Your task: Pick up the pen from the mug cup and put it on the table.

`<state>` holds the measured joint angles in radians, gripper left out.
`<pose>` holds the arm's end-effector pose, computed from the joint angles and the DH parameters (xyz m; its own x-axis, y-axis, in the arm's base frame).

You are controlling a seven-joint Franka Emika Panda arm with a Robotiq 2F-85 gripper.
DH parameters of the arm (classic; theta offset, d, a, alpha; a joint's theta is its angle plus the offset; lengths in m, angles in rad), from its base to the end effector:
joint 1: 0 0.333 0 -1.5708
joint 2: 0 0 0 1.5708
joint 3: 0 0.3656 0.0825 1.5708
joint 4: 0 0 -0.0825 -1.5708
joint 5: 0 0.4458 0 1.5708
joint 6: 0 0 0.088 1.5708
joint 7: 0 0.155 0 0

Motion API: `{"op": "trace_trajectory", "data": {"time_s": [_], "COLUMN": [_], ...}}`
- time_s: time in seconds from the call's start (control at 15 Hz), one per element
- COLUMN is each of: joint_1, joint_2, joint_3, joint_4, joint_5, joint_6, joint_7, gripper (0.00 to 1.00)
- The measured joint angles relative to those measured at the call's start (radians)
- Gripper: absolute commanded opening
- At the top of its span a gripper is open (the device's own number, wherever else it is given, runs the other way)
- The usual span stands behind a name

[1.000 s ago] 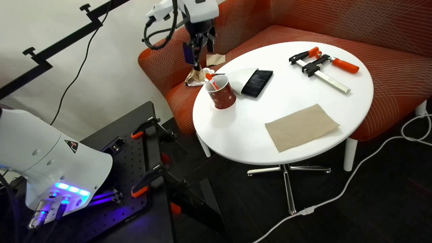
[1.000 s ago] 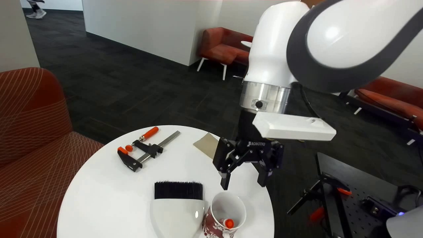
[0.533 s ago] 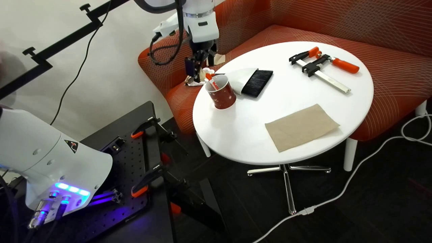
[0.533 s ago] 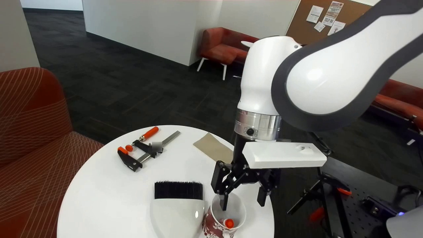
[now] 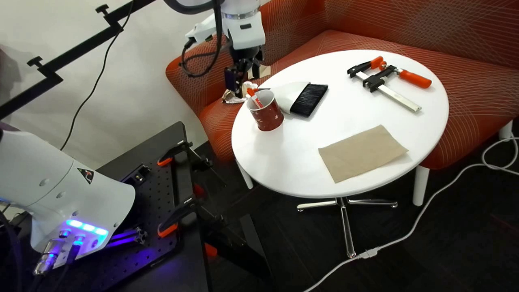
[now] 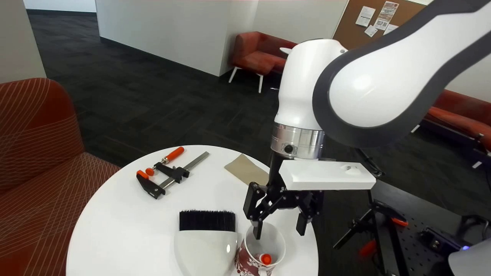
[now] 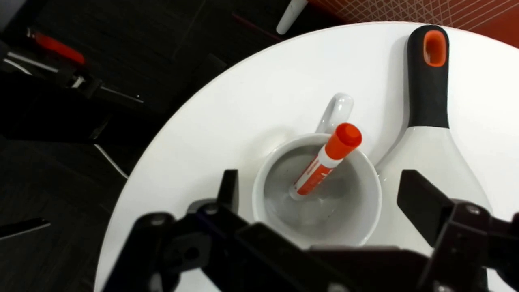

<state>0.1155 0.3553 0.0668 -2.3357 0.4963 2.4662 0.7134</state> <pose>0.5158 0.1117 0.1132 0.5369 -0.7654 -0.3548 -0.8175 -0.5759 0.0054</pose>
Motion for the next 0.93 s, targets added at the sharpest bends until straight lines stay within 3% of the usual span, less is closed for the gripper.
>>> {"op": "trace_trajectory", "data": {"time_s": [0.13,0.33,0.4,0.47,0.6,0.73,0.93], "joint_1": [-0.005,-0.013,-0.015,-0.017,-0.019,-0.020,-0.022], "joint_2": [0.004,0.016,0.022,0.029,0.043,0.058,0.081], "joint_3": [-0.003,-0.005,-0.006,-0.006,-0.006,-0.006,-0.006], "joint_4": [0.007,0.020,0.024,0.027,0.035,0.044,0.053], "joint_5": [0.000,0.000,0.000,0.000,0.001,0.001,0.015], "joint_6": [0.000,0.000,0.000,0.000,-0.001,-0.001,-0.003], "joint_7": [0.000,0.000,0.000,0.000,0.000,0.000,0.000], "gripper": [0.98,0.81,0.71,0.71,0.57,0.52,0.56]}}
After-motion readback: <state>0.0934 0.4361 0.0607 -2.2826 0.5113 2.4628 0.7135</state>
